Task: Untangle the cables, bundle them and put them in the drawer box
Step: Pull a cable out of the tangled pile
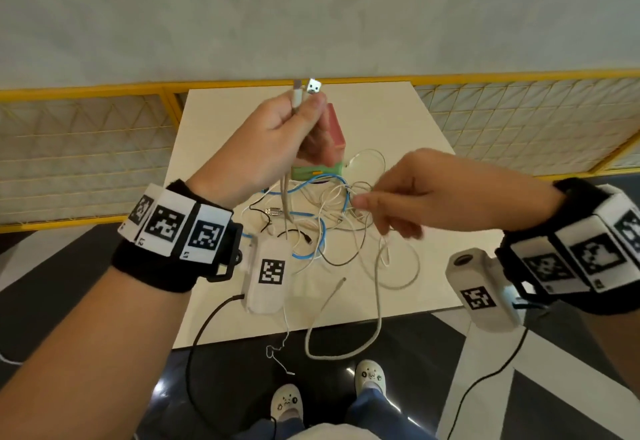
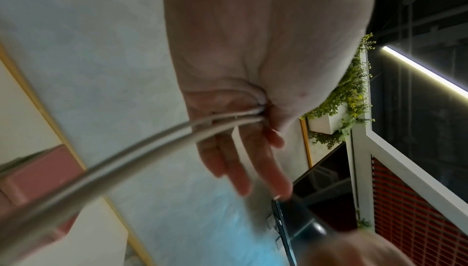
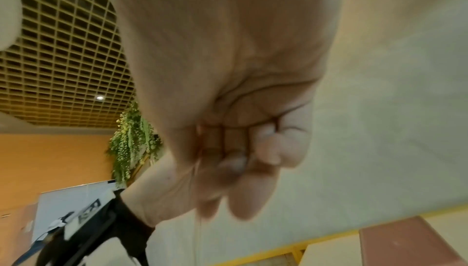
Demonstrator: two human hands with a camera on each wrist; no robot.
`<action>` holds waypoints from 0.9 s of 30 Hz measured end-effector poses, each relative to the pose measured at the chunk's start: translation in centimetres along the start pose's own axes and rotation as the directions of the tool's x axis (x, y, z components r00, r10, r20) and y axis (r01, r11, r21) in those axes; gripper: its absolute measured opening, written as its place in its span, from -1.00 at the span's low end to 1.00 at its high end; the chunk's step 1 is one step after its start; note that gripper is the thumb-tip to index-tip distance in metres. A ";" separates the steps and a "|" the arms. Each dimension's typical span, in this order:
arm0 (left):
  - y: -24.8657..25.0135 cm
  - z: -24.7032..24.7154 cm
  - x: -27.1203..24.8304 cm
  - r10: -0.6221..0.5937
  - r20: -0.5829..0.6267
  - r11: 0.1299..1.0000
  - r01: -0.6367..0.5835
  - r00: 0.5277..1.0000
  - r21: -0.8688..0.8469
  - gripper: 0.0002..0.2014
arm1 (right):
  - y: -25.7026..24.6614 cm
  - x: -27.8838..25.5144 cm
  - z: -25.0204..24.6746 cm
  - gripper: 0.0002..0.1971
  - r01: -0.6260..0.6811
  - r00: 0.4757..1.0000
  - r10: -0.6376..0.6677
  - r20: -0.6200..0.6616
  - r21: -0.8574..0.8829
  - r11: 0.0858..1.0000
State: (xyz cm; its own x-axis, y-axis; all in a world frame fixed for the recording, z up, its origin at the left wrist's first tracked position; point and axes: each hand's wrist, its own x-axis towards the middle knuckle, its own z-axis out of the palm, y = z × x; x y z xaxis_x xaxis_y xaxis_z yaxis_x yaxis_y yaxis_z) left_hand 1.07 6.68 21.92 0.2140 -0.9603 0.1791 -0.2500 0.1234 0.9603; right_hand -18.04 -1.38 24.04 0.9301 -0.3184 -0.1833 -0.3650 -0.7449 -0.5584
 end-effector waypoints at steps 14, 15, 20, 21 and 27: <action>0.6 2.9 -0.7 0.103 0.095 0.981 -0.086 0.990 -0.173 -0.73 | -0.4 2.9 7.0 -0.71 0.231 0.967 -0.155 -0.202 0.436 0.870; 0.6 2.9 -0.6 0.106 0.080 0.982 -0.091 0.991 -0.167 -0.74 | -0.6 3.0 7.2 -0.73 0.211 0.974 -0.136 -0.184 0.498 0.841; 0.7 2.4 -0.5 0.126 -0.034 0.960 -0.131 0.991 -0.249 -0.73 | 0.6 3.4 8.9 -0.74 0.147 0.979 -0.072 -0.189 0.422 0.895; 0.9 2.3 -0.5 0.138 -0.053 0.955 -0.147 0.989 -0.257 -0.72 | 0.8 3.4 9.3 -0.75 0.134 0.979 -0.065 -0.192 0.374 0.918; 1.4 1.9 -0.4 0.186 -0.077 0.946 -0.200 0.979 -0.254 -0.72 | 0.6 3.5 9.5 -0.72 0.034 0.996 0.024 -0.083 0.631 0.775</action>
State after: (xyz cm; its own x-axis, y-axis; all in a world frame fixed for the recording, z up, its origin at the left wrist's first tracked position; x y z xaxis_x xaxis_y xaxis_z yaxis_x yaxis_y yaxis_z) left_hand -1.14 6.80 22.80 0.2352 -0.8984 0.3708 -0.0392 0.3724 0.9272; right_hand -14.64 2.64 15.39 0.9146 -0.3832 -0.1291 -0.2256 -0.2185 -0.9494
